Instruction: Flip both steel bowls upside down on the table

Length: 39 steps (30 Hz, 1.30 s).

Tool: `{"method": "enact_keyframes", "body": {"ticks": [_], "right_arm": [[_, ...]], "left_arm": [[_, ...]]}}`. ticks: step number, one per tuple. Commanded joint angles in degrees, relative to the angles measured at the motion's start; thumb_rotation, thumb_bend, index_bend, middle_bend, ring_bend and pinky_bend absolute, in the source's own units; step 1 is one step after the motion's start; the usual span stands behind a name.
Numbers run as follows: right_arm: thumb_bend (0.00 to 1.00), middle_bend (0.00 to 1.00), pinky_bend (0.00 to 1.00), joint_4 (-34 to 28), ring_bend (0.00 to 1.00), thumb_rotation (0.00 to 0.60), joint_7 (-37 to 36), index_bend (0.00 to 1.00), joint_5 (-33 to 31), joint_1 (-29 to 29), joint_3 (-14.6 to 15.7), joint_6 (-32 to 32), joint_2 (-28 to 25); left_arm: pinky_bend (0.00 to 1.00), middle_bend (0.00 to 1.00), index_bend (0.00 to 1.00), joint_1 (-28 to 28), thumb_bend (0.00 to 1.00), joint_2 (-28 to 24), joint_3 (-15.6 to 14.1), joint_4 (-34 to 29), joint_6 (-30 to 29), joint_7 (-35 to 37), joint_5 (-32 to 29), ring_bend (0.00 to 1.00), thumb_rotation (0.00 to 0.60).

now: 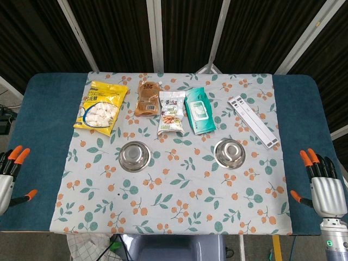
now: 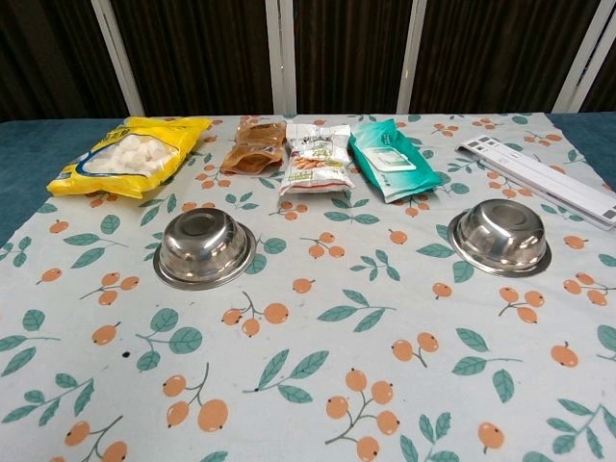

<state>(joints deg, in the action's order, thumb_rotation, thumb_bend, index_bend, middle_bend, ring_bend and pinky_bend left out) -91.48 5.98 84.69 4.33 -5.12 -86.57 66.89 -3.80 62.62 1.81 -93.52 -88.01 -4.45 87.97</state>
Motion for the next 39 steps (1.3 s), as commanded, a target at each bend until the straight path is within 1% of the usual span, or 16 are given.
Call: {"method": "enact_keyframes", "body": {"ticks": [1,7,12,15,19,22,23,25,27,30,34,39], "right_arm": [[0.06,0.0,0.06,0.0,0.06,0.6,0.0,0.08,0.0,0.0,0.0,0.0,0.0],[0.06,0.02,0.06,-0.4,0.08,0.6,-0.8,0.12,-0.7,-0.2,-0.3,-0.2,0.2],[0.06,0.02,0.06,-1.1,0.09,0.6,-3.2,0.12,-0.8,-0.1,-0.2,0.7,0.2],[0.06,0.06,0.06,-1.3,0.09,0.6,-4.2,0.12,-0.6,0.2,0.3,1.8,0.0],[0.06,0.06,0.06,-2.7,0.1,0.6,-7.7,0.13,-1.0,1.9,1.0,6.3,-0.4],[0.06,0.06,0.06,-3.3,0.1,0.6,-8.1,0.14,-1.4,4.6,0.6,10.9,-1.0],[0.06,0.04,0.06,-4.2,0.1,0.6,-7.1,0.13,-2.1,6.6,0.0,13.9,-1.3],[0.06,0.02,0.06,-5.8,0.09,0.6,-4.8,0.12,-4.3,9.1,-1.3,17.6,-1.7],[0.05,0.01,0.06,-6.5,0.08,0.6,-3.5,0.12,-5.3,10.4,-2.1,19.2,-1.7],[0.05,0.01,0.06,-7.5,0.08,0.6,-0.7,0.12,-8.0,13.9,-4.3,22.7,-0.2],[0.05,0.0,0.06,-7.3,0.08,0.6,3.2,0.12,-14.3,18.4,-6.7,28.0,2.3],[0.05,0.0,0.06,-6.1,0.08,0.6,7.7,0.12,-21.0,22.6,-8.4,31.9,4.9]], "left_arm": [[0.03,0.0,0.05,0.0,0.16,0.0,0.1,0.0,0.1,-0.3,-0.2,0.0,0.6],[0.03,0.0,0.05,-0.2,0.16,0.0,-0.1,-0.4,0.6,-0.6,-0.2,0.0,0.6],[0.03,0.0,0.05,0.0,0.16,-0.1,0.0,-0.6,-0.3,-0.2,0.3,0.0,0.6],[0.03,0.0,0.05,0.0,0.16,-0.1,0.1,0.2,-1.0,0.6,1.2,0.0,0.6],[0.03,0.0,0.05,0.0,0.16,0.4,-0.5,1.6,-2.5,2.9,4.3,0.0,0.6],[0.03,0.0,0.05,0.0,0.16,0.6,-0.8,2.0,-1.8,2.5,3.9,0.0,0.6],[0.03,0.0,0.05,-0.1,0.16,0.8,-0.7,1.9,-1.1,1.9,3.1,0.0,0.6],[0.03,0.0,0.05,-0.2,0.16,0.9,-0.6,1.5,-0.2,1.4,2.0,0.0,0.6],[0.03,0.0,0.05,-0.3,0.16,0.9,-0.5,1.4,0.1,1.1,1.7,0.0,0.6],[0.03,0.0,0.05,-0.3,0.16,0.9,-0.5,1.2,0.2,0.4,1.3,0.0,0.6],[0.03,0.0,0.05,0.0,0.16,0.8,-0.3,1.0,0.0,0.2,0.9,0.0,0.6],[0.03,0.0,0.05,0.1,0.16,0.6,-0.1,1.1,-0.3,0.5,0.4,0.0,0.6]]}}
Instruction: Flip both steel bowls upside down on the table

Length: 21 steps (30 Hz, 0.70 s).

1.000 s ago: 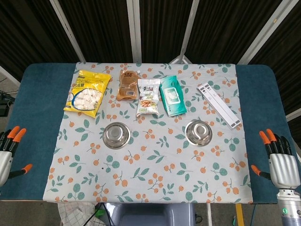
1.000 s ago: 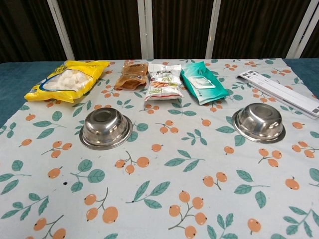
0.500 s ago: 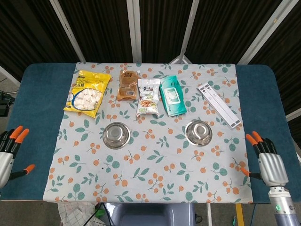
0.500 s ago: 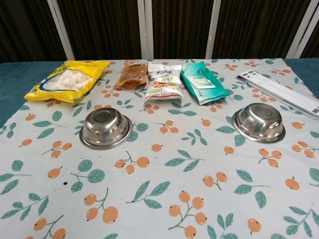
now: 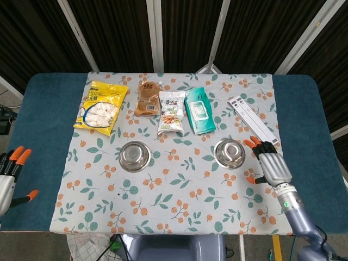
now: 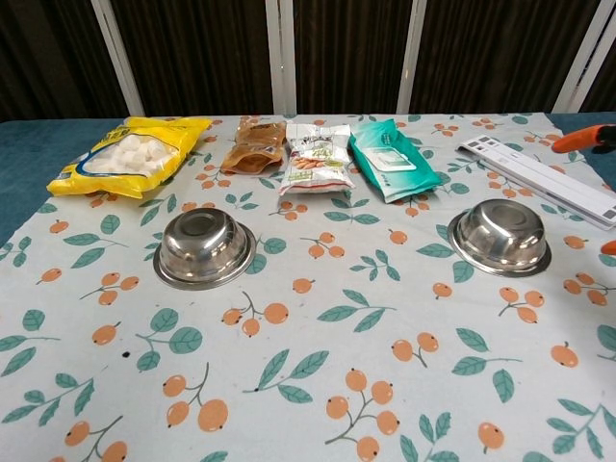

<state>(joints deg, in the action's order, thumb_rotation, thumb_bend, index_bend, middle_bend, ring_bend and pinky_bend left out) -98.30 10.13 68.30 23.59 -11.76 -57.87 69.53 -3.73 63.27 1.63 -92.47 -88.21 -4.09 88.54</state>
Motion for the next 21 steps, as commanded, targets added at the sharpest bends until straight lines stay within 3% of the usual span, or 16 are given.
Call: {"method": "enact_keyframes", "body": {"ticks": [1,11,21], "right_arm": [[0.05,0.0,0.06,0.9,0.08,0.6,4.3,0.12,-5.7,4.0,-1.9,3.7,2.7],[0.05,0.0,0.08,6.6,0.13,0.6,10.1,0.12,-15.6,11.1,-3.0,7.8,8.9],[0.05,0.05,0.08,12.1,0.2,0.6,12.4,0.13,-19.2,14.5,-2.1,8.3,13.0]], "left_arm": [[0.03,0.0,0.05,0.1,0.16,-0.1,0.1,0.0,-0.1,0.2,-0.2,0.0,0.6],[0.03,0.0,0.05,0.1,0.16,0.1,0.5,-0.2,0.0,-0.6,-1.1,0.0,0.6],[0.03,0.0,0.05,0.2,0.16,0.2,1.3,0.0,-0.1,-1.5,-2.6,0.0,0.6]]}}
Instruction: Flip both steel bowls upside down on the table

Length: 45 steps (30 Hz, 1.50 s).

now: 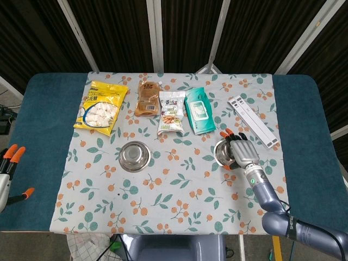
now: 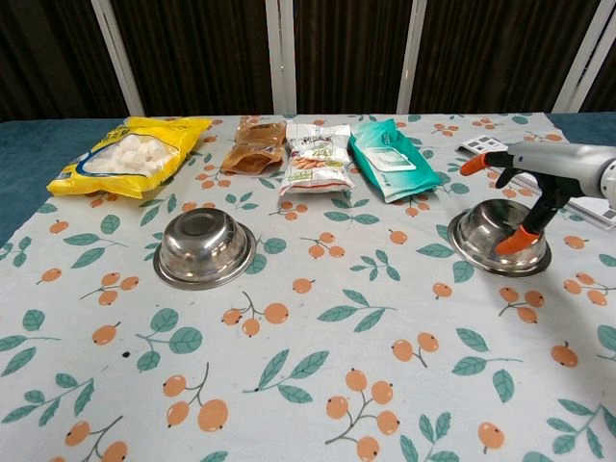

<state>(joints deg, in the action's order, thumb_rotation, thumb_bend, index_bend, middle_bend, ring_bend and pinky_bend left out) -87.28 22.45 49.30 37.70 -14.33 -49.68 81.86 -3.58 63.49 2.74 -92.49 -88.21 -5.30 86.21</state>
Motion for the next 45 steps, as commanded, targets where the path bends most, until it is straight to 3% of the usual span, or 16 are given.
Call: {"method": "enact_keyframes", "body": {"ticks": [1,12,19,26,31,37,41,45], "right_arm": [[0.05,0.05,0.08,1.9,0.2,0.6,0.1,0.13,-0.4,0.6,0.9,0.3,1.0],[0.05,0.09,0.08,6.9,0.22,0.6,0.9,0.21,-1.2,1.8,3.2,1.8,2.7],[0.05,0.18,0.08,8.6,0.25,0.6,1.2,0.28,-1.0,2.6,4.4,2.9,3.7],[0.05,0.31,0.08,9.7,0.36,0.6,0.4,0.34,0.1,3.0,5.0,3.1,4.6],[0.05,0.32,0.08,8.6,0.37,0.6,-1.7,0.36,2.5,2.6,4.7,2.0,3.9],[0.05,0.32,0.08,4.1,0.37,0.6,-2.2,0.36,4.0,2.0,4.3,0.0,0.7],[0.05,0.32,0.08,0.4,0.37,0.6,-1.7,0.36,3.9,1.7,4.1,-1.2,-1.7],[0.05,0.32,0.08,-3.7,0.37,0.6,-1.7,0.36,3.7,1.1,3.6,-2.5,-4.7]], "left_arm": [[0.03,0.0,0.05,0.1,0.16,0.1,0.2,0.1,-0.2,-0.6,-0.5,0.0,0.6],[0.03,0.0,0.05,0.1,0.16,0.6,0.3,-0.3,-0.1,-2.5,-0.8,0.0,0.6],[0.03,0.0,0.05,-0.1,0.16,1.1,0.2,-0.3,0.5,-3.3,-1.0,0.0,0.6],[0.03,0.0,0.05,-0.3,0.16,1.1,0.3,-0.5,0.8,-3.3,-1.1,0.0,0.6],[0.14,0.05,0.1,-1.5,0.16,1.0,0.0,-0.2,1.3,-0.7,1.8,0.01,0.6],[0.07,0.0,0.09,-6.3,0.15,-2.6,2.1,-3.7,8.5,2.3,-0.1,0.0,0.6],[0.04,0.0,0.08,-11.2,0.07,-6.0,4.4,-8.3,17.4,0.1,-5.5,0.0,0.6],[0.03,0.0,0.08,-16.6,0.05,-6.2,6.6,-10.0,25.6,-3.8,-11.7,0.0,0.6]]}}
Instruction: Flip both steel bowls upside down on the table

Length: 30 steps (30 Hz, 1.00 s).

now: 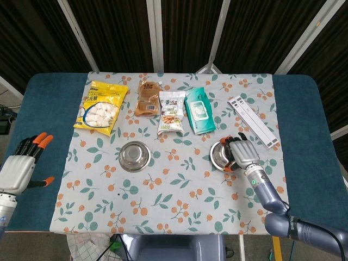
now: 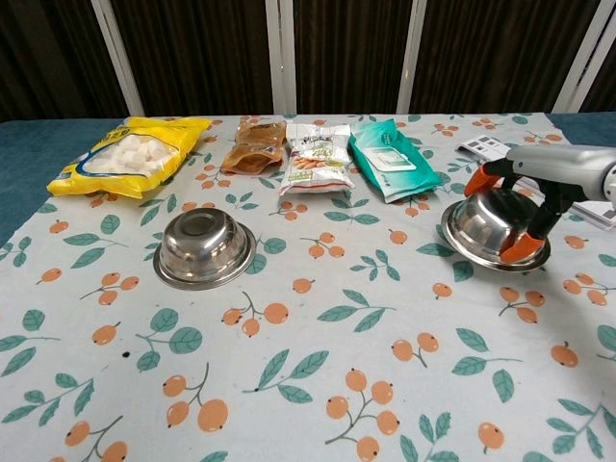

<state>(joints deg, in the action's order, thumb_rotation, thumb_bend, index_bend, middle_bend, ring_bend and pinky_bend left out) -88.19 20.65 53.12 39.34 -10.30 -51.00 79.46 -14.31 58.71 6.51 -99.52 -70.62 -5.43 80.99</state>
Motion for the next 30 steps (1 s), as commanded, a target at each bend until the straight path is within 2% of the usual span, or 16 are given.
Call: {"method": "enact_keyframes", "body": {"ticks": [1,7,10,24,30], "right_arm": [[0.05,0.32,0.08,-3.5,0.37,0.6,0.2,0.36,-0.2,-0.6,-0.5,-1.5,-3.1],[0.05,0.32,0.08,-6.9,0.37,0.6,-0.5,0.36,-0.3,-1.6,-1.4,-3.7,-7.1],[0.05,0.32,0.08,-8.0,0.37,0.6,-1.7,0.36,0.8,-2.2,-1.6,-4.5,-8.6],[0.05,0.32,0.08,-8.6,0.37,0.6,-5.9,0.37,3.8,-4.0,-2.1,-5.9,-13.6],[0.05,0.32,0.08,-7.2,0.37,0.6,-6.6,0.37,3.2,-4.2,-2.2,-5.4,-14.8]], "left_arm": [[0.03,0.0,0.08,-7.0,0.05,-1.0,3.2,-2.9,9.4,-4.3,-7.6,0.0,0.6],[0.03,0.0,0.08,-14.5,0.04,4.5,4.8,0.2,18.1,-9.6,-15.2,0.0,0.6],[0.03,0.0,0.08,-17.5,0.04,8.3,5.3,2.5,20.2,-11.5,-18.1,0.0,0.6],[0.03,0.0,0.08,-27.5,0.04,25.2,4.6,13.1,26.3,-17.0,-24.8,0.0,0.6],[0.03,0.0,0.08,-30.4,0.04,29.8,4.2,16.2,26.4,-19.3,-26.8,0.0,0.6]]}}
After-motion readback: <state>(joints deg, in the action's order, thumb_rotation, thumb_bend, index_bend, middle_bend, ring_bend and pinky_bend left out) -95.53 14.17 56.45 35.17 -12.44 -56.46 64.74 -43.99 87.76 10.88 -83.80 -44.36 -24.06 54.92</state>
